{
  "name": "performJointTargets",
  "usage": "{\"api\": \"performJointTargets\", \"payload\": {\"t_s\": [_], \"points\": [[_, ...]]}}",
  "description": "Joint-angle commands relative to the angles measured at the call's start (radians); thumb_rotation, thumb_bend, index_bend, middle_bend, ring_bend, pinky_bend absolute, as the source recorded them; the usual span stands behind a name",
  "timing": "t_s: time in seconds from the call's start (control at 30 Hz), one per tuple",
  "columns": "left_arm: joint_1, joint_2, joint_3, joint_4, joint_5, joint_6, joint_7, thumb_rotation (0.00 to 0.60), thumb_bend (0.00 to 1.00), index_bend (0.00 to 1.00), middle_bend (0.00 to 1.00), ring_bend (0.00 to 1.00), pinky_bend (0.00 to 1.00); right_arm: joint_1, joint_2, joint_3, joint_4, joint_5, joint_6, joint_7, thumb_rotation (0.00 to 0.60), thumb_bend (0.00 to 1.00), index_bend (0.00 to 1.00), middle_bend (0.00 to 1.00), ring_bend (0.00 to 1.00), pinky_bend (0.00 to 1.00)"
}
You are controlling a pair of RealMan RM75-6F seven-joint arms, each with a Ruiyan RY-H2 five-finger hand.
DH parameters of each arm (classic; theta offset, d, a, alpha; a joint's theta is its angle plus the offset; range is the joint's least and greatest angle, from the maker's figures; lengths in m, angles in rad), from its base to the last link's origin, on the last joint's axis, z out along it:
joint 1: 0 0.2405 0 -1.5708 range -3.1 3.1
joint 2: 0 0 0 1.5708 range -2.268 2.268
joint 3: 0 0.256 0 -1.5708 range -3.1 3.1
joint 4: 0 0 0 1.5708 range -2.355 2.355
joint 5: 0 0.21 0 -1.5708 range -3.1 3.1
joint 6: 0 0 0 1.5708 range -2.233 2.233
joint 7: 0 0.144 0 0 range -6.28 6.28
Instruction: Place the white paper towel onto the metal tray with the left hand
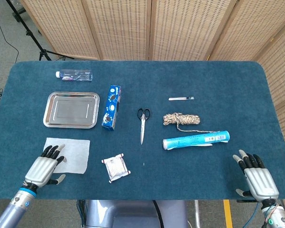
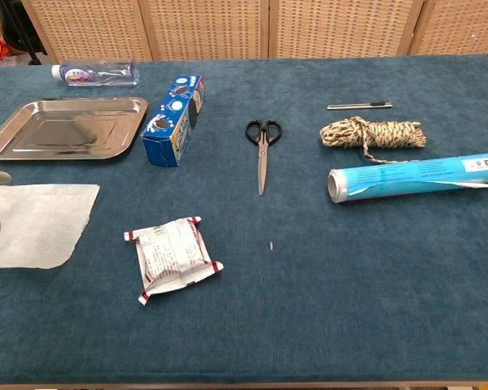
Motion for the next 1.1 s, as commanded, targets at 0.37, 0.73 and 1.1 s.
{"api": "performJointTargets", "payload": {"t_s": [0.37,0.73,1.1], "points": [[-0.012,-0.017,0.018,0.009,0.0,-0.019,-0.03,0.453,0.38,0.38,0.0,0.0,0.0,-0.002,0.0,0.002,0.002,-0.003,0.003,0.006,0.6,0.0,0.1,0.0,0.0,0.0],[-0.015,-0.039,0.027,0.025,-0.002,-0.018,-0.017,0.453,0.44,0.38,0.0,0.0,0.0,-0.004,0.002,0.004,0.003,-0.007,0.007,0.013,0.6,0.0,0.1,0.0,0.0,0.0],[-0.017,-0.049,0.034,0.032,-0.003,-0.018,-0.01,0.456,0.44,0.38,0.0,0.0,0.0,-0.005,0.001,0.004,0.004,-0.012,0.009,0.014,0.6,0.0,0.1,0.0,0.0,0.0]]}}
